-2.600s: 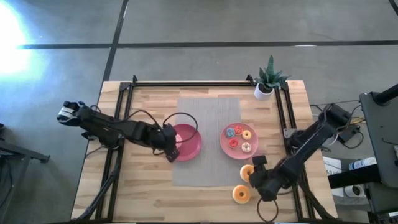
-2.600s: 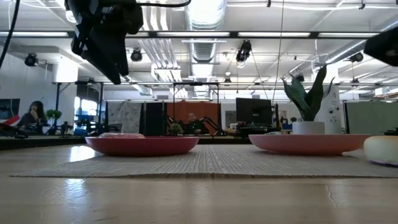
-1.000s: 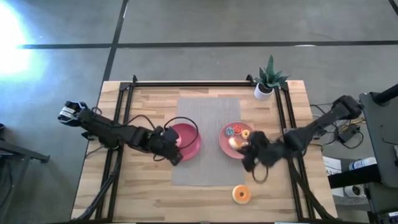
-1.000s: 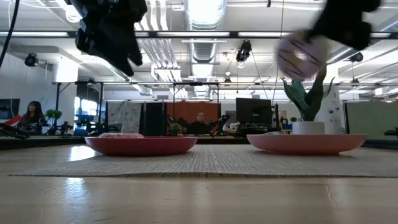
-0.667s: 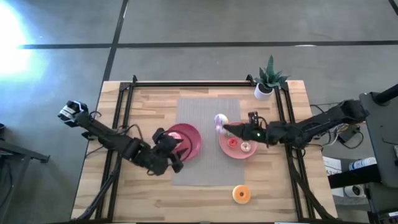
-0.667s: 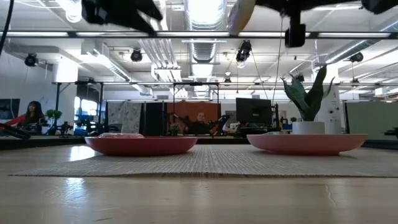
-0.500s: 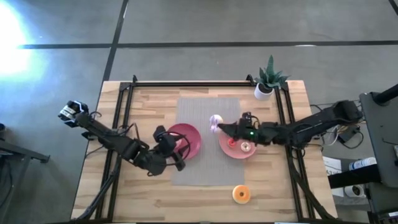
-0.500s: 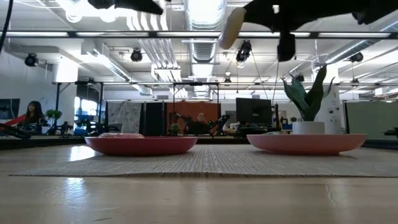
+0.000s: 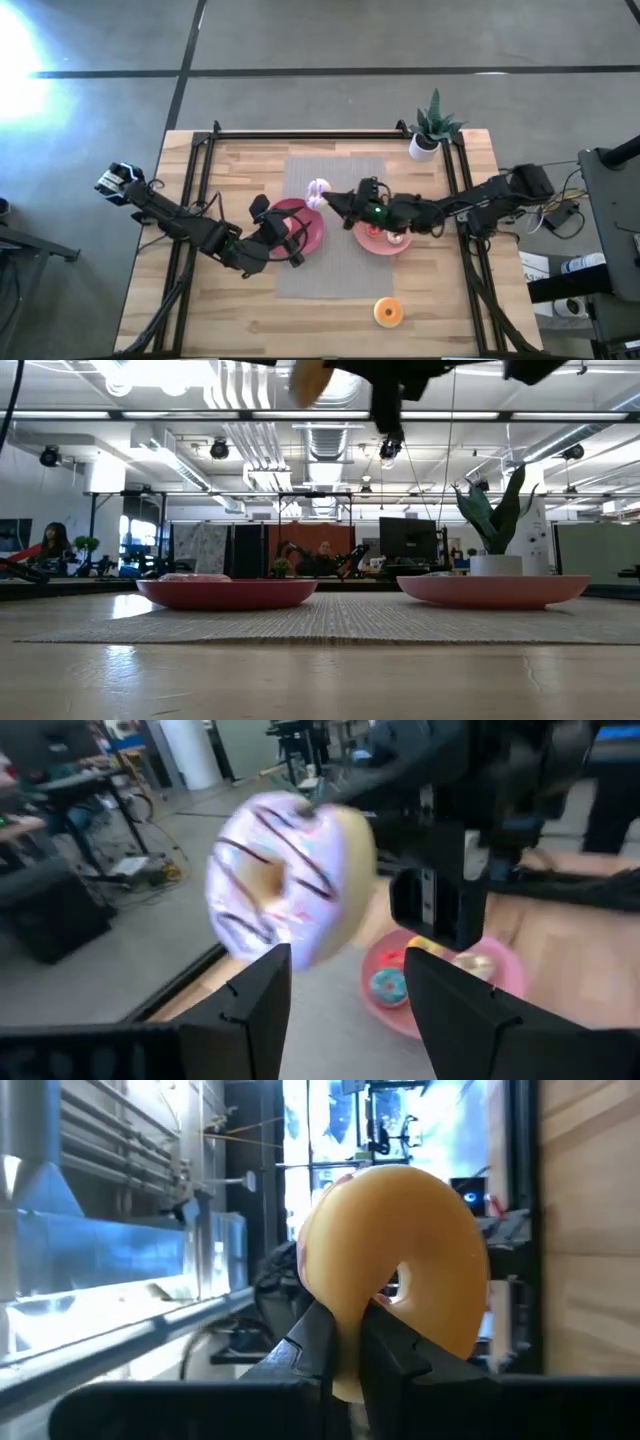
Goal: Pick & Place donuts
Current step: Put the large purple donut on the pink plate, then put the large black donut on the pink plate
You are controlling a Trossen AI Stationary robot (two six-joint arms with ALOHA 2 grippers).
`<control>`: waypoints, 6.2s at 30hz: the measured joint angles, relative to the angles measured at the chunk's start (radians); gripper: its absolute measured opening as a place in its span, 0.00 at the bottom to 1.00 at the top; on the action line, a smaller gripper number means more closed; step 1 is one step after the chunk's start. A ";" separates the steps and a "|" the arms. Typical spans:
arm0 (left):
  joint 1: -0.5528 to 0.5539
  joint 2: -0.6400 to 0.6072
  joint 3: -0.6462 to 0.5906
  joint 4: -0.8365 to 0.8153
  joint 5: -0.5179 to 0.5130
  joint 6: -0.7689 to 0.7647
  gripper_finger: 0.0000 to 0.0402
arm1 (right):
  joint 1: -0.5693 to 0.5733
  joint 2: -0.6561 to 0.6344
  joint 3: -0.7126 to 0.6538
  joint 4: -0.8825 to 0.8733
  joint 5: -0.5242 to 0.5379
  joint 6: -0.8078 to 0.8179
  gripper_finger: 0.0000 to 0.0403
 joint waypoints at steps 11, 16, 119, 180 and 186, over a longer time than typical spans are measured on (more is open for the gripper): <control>-0.019 0.051 0.003 -0.005 -0.350 0.105 0.42 | -0.009 0.109 0.190 -0.111 0.001 0.020 0.07; -0.029 0.050 0.024 -0.003 -0.405 0.111 0.42 | -0.012 0.090 0.213 -0.188 0.038 0.020 0.07; 0.115 -0.021 0.067 -0.588 0.648 -0.497 0.44 | 0.521 0.049 0.290 -1.614 -0.487 -1.137 0.45; -0.036 0.000 0.053 -0.025 -0.026 -0.066 0.44 | 0.106 -0.475 -0.305 -0.280 0.272 -0.235 0.03; 0.026 0.023 0.050 0.014 -0.002 -0.018 0.44 | 0.091 -0.266 -0.208 -0.090 0.251 -0.169 0.03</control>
